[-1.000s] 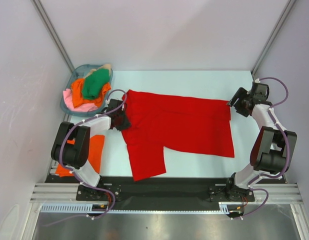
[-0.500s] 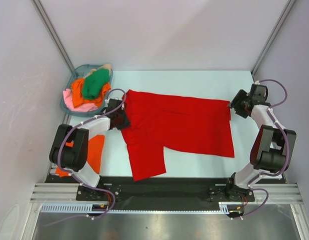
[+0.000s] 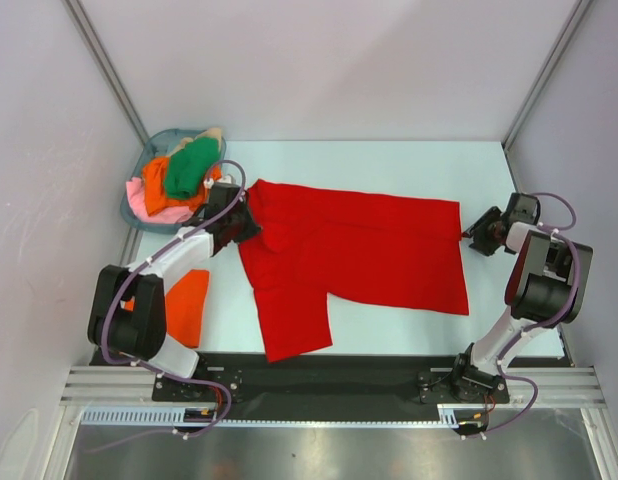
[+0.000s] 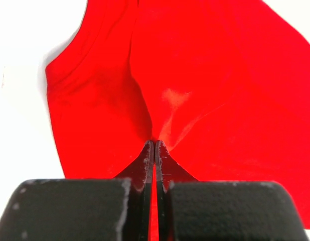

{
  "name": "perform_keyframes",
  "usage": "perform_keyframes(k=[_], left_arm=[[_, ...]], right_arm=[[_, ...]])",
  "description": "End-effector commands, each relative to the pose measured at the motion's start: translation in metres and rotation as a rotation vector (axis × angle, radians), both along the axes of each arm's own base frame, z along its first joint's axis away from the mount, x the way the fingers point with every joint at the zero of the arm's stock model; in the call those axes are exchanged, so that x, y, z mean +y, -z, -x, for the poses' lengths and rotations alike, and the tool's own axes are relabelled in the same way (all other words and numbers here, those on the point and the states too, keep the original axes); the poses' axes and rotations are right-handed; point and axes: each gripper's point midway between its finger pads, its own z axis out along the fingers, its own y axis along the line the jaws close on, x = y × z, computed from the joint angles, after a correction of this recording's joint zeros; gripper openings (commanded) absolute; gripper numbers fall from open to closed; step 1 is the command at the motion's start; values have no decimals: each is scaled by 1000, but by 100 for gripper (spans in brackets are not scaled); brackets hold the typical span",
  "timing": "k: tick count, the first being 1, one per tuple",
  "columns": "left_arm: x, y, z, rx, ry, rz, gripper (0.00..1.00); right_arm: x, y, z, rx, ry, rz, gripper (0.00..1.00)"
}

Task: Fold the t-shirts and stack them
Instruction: Fold the tshirt

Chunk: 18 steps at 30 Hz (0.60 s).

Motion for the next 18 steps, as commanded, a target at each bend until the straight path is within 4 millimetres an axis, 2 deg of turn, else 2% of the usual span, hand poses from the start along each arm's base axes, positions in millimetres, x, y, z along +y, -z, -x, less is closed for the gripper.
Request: perform_keyframes(k=[1, 8, 11, 18], left_arm=[[-8, -35, -10, -81, 16, 30, 0], [-11, -55, -13, -122, 20, 49, 0], [-10, -59, -15, -132, 20, 46, 0], [-9, -64, -16, -144, 14, 46, 0]], right_arm=[[6, 1, -8, -45, -6, -36, 47], [13, 9, -7, -43, -7, -74, 42], [8, 9, -8, -50, 9, -55, 41], [14, 14, -10, -50, 4, -96, 33]])
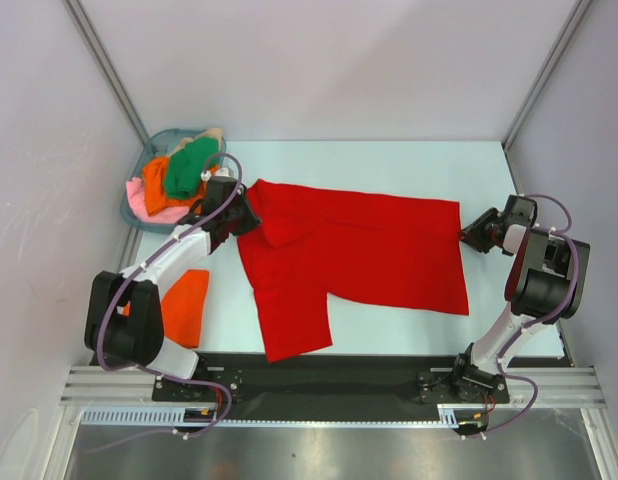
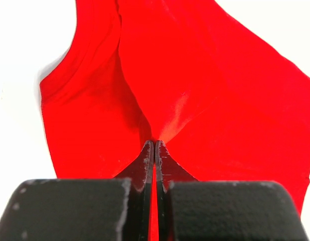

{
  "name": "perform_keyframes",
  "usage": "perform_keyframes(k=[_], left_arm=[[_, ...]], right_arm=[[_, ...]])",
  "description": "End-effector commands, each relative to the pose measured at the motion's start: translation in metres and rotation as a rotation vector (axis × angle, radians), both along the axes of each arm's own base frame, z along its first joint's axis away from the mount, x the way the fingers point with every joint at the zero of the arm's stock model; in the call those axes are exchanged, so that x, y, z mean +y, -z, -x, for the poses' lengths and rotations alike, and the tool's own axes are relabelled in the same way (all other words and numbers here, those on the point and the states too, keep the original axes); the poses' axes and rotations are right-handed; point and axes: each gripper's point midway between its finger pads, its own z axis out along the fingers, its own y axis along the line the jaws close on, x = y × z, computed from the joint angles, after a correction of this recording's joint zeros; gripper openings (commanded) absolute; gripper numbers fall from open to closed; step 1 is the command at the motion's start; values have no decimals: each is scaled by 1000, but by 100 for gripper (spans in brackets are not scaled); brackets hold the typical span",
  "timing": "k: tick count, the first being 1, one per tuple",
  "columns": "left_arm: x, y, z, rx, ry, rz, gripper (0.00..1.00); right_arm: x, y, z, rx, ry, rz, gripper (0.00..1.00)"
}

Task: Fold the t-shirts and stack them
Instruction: Fold the tshirt

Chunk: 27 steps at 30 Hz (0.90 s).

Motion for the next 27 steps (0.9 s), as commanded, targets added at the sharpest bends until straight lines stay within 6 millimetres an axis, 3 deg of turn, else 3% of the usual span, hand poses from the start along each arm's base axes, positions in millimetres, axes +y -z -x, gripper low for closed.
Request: perform_keyframes(k=[1, 7, 11, 13, 15, 19, 23, 27], left_arm=[[-7, -36, -8, -84, 14, 28, 0], [-7, -44, -11, -101, 10, 29, 0], [-8, -50, -14, -113, 10, 33, 0], [-6, -55, -17, -132, 2, 23, 0], [-6, -66, -23, -166, 6, 24, 0], [-6, -95, -48, -259, 0, -3, 0], [-12, -129, -81, -372, 19, -8, 0], [-22, -133, -116, -439, 55, 8, 0]], right_arm=[[5, 11, 3, 23, 0, -28, 33], [5, 10, 7, 24, -4, -14, 30], [6, 7, 4, 13, -4, -20, 18], [5, 1, -1, -8, -1, -21, 0], [5, -6, -7, -32, -1, -26, 0], [0, -29, -31, -94, 5, -24, 0], [-3, -63, -69, -176, -11, -15, 0], [-3, -76, -99, -216, -28, -21, 0]])
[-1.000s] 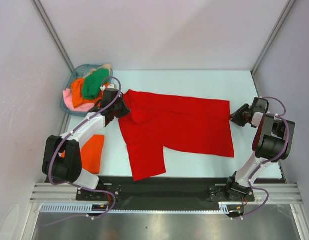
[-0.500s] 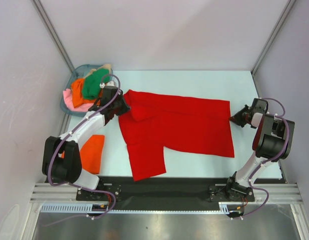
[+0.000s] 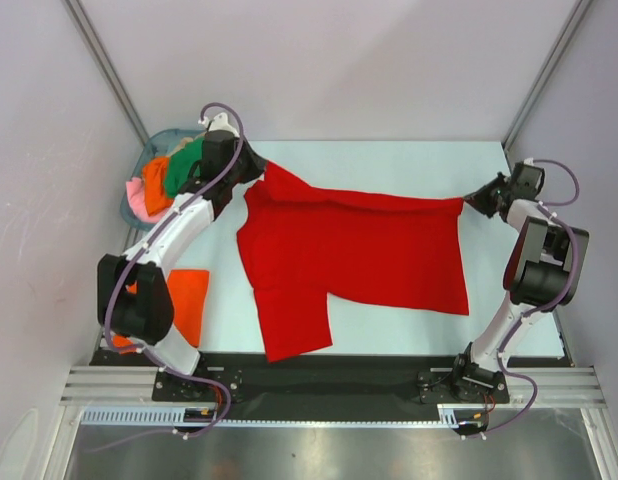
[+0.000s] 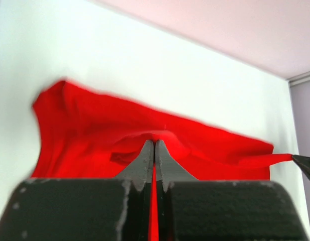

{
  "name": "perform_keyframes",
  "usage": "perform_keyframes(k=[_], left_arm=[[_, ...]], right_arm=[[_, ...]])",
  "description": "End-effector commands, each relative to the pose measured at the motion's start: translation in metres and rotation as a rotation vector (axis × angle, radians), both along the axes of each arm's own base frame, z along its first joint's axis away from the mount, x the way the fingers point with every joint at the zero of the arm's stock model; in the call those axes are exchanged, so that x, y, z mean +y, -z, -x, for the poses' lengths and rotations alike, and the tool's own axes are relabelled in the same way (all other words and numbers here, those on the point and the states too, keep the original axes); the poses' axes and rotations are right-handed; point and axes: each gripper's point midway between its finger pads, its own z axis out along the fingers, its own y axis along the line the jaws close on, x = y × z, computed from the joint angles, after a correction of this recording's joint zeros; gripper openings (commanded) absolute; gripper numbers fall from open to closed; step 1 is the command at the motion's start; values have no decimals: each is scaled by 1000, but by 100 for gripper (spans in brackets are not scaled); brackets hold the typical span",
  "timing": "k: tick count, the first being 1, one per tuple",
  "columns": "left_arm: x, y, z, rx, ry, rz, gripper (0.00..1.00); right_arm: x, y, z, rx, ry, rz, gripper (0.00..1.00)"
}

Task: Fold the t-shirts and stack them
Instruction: Fold the tshirt

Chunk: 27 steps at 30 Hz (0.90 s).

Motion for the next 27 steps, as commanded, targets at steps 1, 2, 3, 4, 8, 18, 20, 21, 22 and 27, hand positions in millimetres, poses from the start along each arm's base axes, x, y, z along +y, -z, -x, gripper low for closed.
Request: perform_keyframes(k=[1, 2, 3, 4, 8, 18, 20, 21, 22, 27], left_arm=[[-9, -21, -37, -131, 47, -4, 0], [-12, -32, -46, -172, 58, 5, 0], [-18, -33, -53, -189, 86, 9, 0], [-23, -22, -62, -181, 105, 6, 0], [-29, -31, -89, -242, 132, 12, 0], [-25, -63, -134, -366, 136, 57, 0], [-25, -72, -140, -388, 140, 63, 0], [-27, -70, -142, -389, 149, 66, 0], [-27, -77, -145, -407, 152, 70, 0], [-26, -84, -148, -419, 150, 90, 0]], right_arm=[[2, -20, -33, -69, -19, -11, 0], [2, -17, -39, -75, -20, -17, 0], [1, -25, -48, -99, -21, -14, 0], [0, -27, -53, -110, -23, -19, 0], [-5, -32, -72, -136, -22, -13, 0], [-12, -48, -108, -200, -29, -2, 0], [-9, -54, -115, -217, -36, -1, 0], [-9, -56, -117, -223, -36, 2, 0], [-9, -59, -119, -230, -39, 4, 0], [-15, -72, -125, -253, -31, 11, 0]])
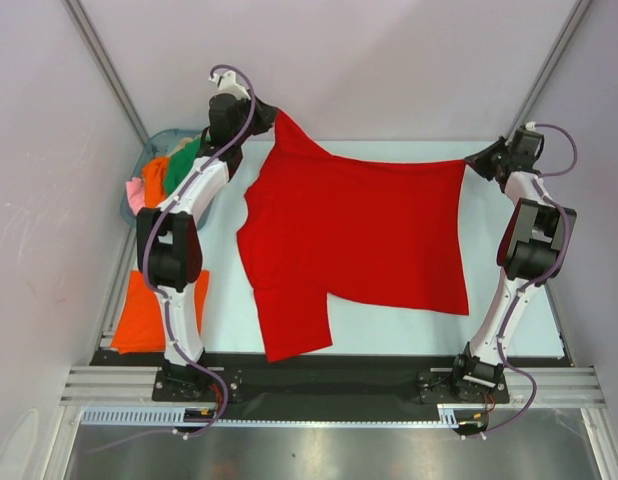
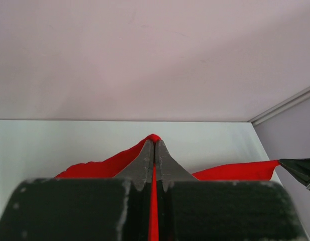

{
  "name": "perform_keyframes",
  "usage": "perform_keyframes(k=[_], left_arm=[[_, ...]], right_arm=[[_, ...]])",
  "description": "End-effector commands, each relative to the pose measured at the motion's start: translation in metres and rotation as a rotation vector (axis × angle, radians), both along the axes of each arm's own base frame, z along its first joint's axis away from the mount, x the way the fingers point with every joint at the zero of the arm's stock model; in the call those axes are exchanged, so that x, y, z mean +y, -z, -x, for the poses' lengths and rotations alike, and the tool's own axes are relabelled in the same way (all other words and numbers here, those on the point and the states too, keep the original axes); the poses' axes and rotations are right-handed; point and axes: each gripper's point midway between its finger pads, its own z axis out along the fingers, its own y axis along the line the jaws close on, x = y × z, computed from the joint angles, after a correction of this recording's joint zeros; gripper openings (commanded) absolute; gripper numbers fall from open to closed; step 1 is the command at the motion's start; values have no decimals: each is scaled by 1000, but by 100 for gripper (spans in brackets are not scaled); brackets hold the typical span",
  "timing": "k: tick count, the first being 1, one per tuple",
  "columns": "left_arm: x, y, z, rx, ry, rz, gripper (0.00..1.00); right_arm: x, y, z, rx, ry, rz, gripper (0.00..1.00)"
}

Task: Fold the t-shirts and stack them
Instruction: Fold the tshirt

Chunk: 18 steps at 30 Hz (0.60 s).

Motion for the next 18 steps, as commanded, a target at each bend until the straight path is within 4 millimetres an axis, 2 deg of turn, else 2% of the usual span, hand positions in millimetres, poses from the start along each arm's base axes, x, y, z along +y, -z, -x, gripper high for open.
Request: perform_keyframes(k=[1, 10, 12, 13, 14, 15, 16, 17, 18], left_arm=[[1, -33, -6, -88, 16, 35, 0], [5, -30, 1, -55, 29, 53, 0], [6, -30, 7, -35, 25, 50, 0], [8, -22, 10, -12, 20, 48, 0], [9, -21, 13, -3, 20, 50, 0], [9, -27, 20, -4, 24, 61, 0], [10, -15, 25, 25, 24, 61, 0], [10, -13, 29, 33, 23, 69, 0], [12, -20, 36, 24, 22, 70, 0]], right_arm=[[0, -24, -11, -57, -6, 6, 0], [-2, -28, 0, -31, -8, -3, 0], [-2, -27, 4, -16, -14, -5, 0], [-2, -29, 7, -14, -16, -5, 0], [-1, -21, 13, 12, -17, -13, 0], [-1, -20, 16, 15, -14, -14, 0], [-3, -20, 20, 20, -11, -12, 0], [-2, -12, 25, 40, -13, -15, 0], [-2, -10, 27, 45, -16, -16, 0]])
